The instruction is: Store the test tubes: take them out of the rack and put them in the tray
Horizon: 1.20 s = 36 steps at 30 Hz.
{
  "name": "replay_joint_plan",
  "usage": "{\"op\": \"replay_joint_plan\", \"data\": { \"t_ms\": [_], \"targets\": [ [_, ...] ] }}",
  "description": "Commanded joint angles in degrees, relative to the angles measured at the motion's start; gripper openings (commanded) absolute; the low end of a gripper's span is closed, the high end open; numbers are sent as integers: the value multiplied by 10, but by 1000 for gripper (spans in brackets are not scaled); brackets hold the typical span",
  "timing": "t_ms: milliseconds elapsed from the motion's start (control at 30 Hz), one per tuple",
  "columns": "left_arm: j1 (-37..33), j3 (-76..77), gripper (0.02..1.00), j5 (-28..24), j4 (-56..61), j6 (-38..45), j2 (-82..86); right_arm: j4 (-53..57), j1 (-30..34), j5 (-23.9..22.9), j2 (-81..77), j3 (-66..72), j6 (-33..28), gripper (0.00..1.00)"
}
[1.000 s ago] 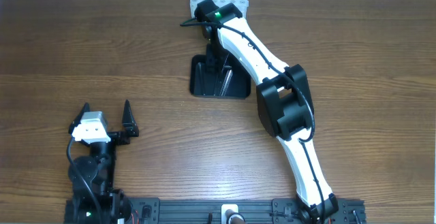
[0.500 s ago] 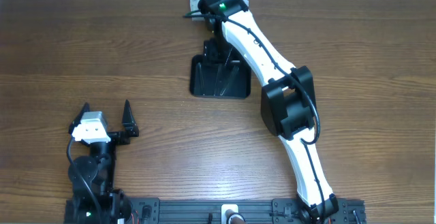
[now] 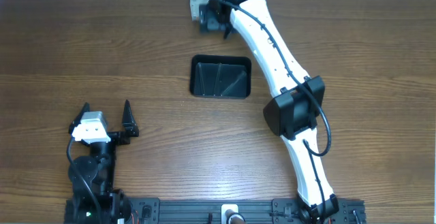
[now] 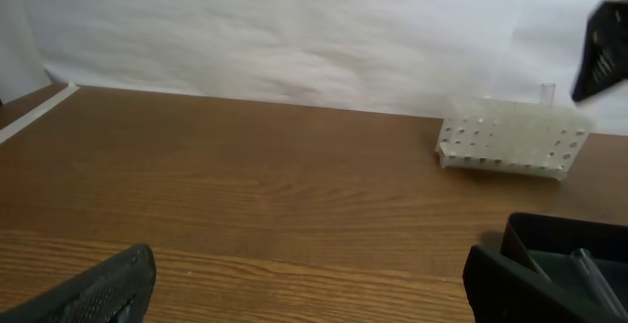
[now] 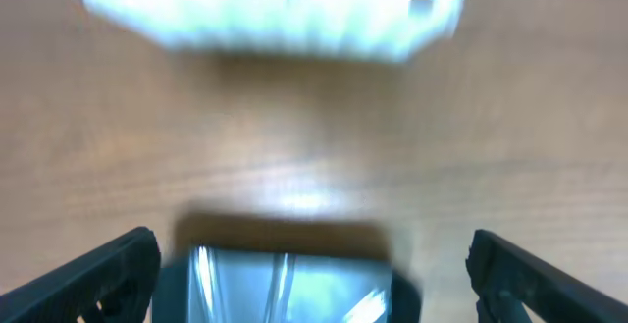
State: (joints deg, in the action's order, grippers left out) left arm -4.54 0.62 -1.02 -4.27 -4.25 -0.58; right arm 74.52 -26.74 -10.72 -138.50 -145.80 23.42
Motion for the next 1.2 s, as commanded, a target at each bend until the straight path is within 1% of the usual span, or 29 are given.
{"op": "replay_joint_plan", "data": {
  "t_ms": [33,200,533,800,933,1000,1067,1200],
  "targets": [
    [-3,-3,998,4,-1,6,4,-74,30,-49,19,-10,-49,985],
    [-3,-3,998,4,-1,6,4,-157,51,-72,6,-10,-52,985],
    [-3,-3,996,4,-1,6,4,-271,57,-72,-54,-10,-127,954],
    [-3,-3,998,4,-1,6,4,-302,56,-71,-89,-10,-138,917],
    [-3,-3,996,4,-1,7,4,-318,55,-71,-103,-10,-148,875],
    [-3,-3,998,4,-1,6,4,-321,54,-70,-107,-10,-148,812],
    [-3,-3,998,4,-1,6,4,-322,53,-69,-110,-10,-148,787],
    [-3,-3,998,4,-1,6,4,-324,53,-67,-116,-10,-148,790]
  ]
}}
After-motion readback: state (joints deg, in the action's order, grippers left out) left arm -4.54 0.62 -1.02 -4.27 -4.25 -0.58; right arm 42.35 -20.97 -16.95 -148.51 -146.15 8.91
